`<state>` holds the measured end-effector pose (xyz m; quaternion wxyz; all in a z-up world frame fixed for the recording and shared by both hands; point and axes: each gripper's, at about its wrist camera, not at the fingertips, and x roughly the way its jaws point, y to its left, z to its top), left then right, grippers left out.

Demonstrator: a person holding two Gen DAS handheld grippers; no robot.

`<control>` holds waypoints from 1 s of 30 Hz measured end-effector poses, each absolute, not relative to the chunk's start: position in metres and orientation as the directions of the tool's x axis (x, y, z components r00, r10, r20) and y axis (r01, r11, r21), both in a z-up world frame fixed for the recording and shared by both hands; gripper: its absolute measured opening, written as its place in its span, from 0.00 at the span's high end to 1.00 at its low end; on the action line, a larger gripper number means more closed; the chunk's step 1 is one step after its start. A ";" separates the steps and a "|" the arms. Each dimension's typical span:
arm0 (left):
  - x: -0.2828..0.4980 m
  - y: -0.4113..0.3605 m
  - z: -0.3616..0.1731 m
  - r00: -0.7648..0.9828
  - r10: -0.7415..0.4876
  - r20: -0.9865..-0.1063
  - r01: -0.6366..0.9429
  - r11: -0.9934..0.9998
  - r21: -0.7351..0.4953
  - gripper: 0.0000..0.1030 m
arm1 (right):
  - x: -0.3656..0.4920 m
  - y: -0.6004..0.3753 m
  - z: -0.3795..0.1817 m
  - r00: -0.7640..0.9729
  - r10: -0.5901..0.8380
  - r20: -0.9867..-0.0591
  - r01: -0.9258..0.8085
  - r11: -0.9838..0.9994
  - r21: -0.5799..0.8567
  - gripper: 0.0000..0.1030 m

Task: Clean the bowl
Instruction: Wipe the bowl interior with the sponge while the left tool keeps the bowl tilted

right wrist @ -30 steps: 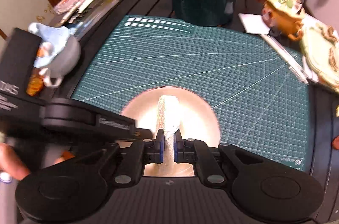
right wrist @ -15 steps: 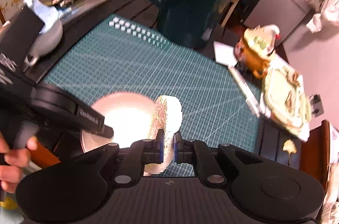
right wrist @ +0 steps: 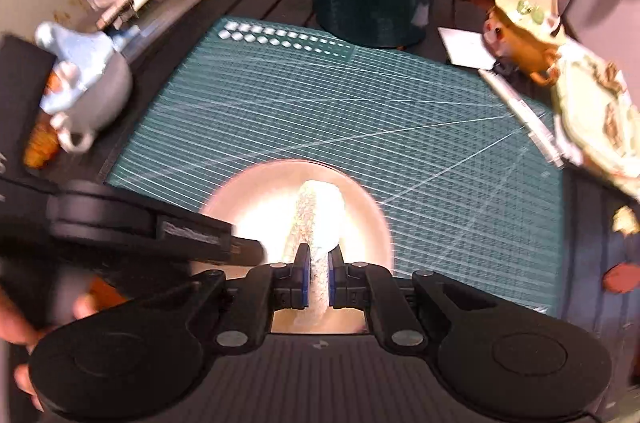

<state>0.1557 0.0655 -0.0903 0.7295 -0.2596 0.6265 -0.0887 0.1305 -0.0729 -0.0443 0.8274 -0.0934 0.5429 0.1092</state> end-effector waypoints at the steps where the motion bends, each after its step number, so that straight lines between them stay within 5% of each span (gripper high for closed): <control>1: 0.156 0.065 -0.090 0.200 -0.454 -0.868 -0.195 0.850 -0.490 0.88 | 0.130 -0.074 -0.042 0.397 0.047 -0.917 -0.288 0.955 -0.075 0.93; 10: 0.154 0.066 -0.089 0.200 -0.448 -0.871 -0.193 0.853 -0.484 0.88 | 0.118 -0.075 -0.009 0.490 -0.003 -0.872 -0.322 0.929 -0.184 0.93; 16: 0.150 0.067 -0.089 0.202 -0.450 -0.870 -0.197 0.851 -0.487 0.88 | 0.121 -0.080 0.009 0.471 0.125 -0.873 -0.314 0.949 -0.033 0.93; 24: 0.149 0.068 -0.088 0.204 -0.449 -0.870 -0.191 0.853 -0.485 0.88 | 0.133 -0.075 -0.040 0.368 0.190 -0.910 -0.297 0.952 0.078 0.93; 30: 0.147 0.068 -0.087 0.205 -0.450 -0.869 -0.188 0.853 -0.486 0.88 | 0.131 -0.072 -0.042 0.394 0.049 -0.918 -0.306 0.948 -0.081 0.93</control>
